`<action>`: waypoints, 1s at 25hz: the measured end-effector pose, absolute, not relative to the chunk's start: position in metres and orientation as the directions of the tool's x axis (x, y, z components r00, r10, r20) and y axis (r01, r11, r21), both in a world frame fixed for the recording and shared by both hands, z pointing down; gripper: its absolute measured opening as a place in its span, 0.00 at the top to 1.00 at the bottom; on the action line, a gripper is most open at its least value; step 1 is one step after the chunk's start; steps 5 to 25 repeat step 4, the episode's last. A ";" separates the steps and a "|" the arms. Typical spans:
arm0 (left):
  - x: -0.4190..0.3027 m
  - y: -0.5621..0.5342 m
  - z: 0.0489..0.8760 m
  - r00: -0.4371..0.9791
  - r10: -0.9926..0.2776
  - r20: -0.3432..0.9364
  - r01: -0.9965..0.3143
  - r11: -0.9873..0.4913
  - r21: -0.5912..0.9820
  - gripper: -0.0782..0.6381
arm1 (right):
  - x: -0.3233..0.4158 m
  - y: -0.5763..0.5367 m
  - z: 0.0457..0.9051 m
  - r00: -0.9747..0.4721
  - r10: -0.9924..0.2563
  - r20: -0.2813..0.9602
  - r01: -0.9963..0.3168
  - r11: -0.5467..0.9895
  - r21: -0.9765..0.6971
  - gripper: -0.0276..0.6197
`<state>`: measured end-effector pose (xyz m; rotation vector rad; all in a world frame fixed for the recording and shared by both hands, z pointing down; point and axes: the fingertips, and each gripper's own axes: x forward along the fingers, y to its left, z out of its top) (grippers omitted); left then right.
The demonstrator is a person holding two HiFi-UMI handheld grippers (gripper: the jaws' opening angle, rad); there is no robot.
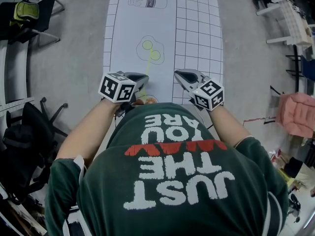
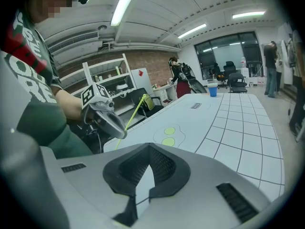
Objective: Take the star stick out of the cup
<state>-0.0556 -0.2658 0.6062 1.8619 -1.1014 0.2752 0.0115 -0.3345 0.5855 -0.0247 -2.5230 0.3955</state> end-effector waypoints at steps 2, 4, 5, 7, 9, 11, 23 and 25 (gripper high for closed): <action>-0.055 -0.265 0.606 0.574 -0.575 0.584 -0.782 -0.171 0.600 0.88 | 0.011 -0.333 0.585 -0.832 0.105 0.544 -0.066 0.956 -0.285 0.91; -0.055 -0.265 0.606 0.573 -0.575 0.583 -0.781 -0.170 0.600 0.88 | 0.011 -0.332 0.585 -0.832 0.106 0.544 -0.064 0.957 -0.285 0.91; -0.055 -0.265 0.606 0.573 -0.575 0.583 -0.781 -0.170 0.600 0.88 | 0.011 -0.332 0.585 -0.832 0.106 0.544 -0.064 0.957 -0.285 0.91; -0.055 -0.265 0.606 0.573 -0.575 0.583 -0.781 -0.170 0.600 0.88 | 0.011 -0.332 0.585 -0.832 0.106 0.544 -0.064 0.957 -0.285 0.91; -0.055 -0.265 0.606 0.573 -0.575 0.583 -0.781 -0.170 0.600 0.88 | 0.011 -0.332 0.585 -0.832 0.106 0.544 -0.064 0.957 -0.285 0.91; -0.055 -0.265 0.606 0.573 -0.575 0.583 -0.781 -0.170 0.600 0.88 | 0.011 -0.332 0.585 -0.832 0.106 0.544 -0.064 0.957 -0.285 0.91; -0.055 -0.265 0.606 0.573 -0.575 0.583 -0.781 -0.170 0.600 0.88 | 0.011 -0.332 0.585 -0.832 0.106 0.544 -0.064 0.957 -0.285 0.91; -0.055 -0.265 0.606 0.573 -0.575 0.583 -0.781 -0.170 0.600 0.88 | 0.011 -0.332 0.585 -0.832 0.106 0.544 -0.064 0.957 -0.285 0.91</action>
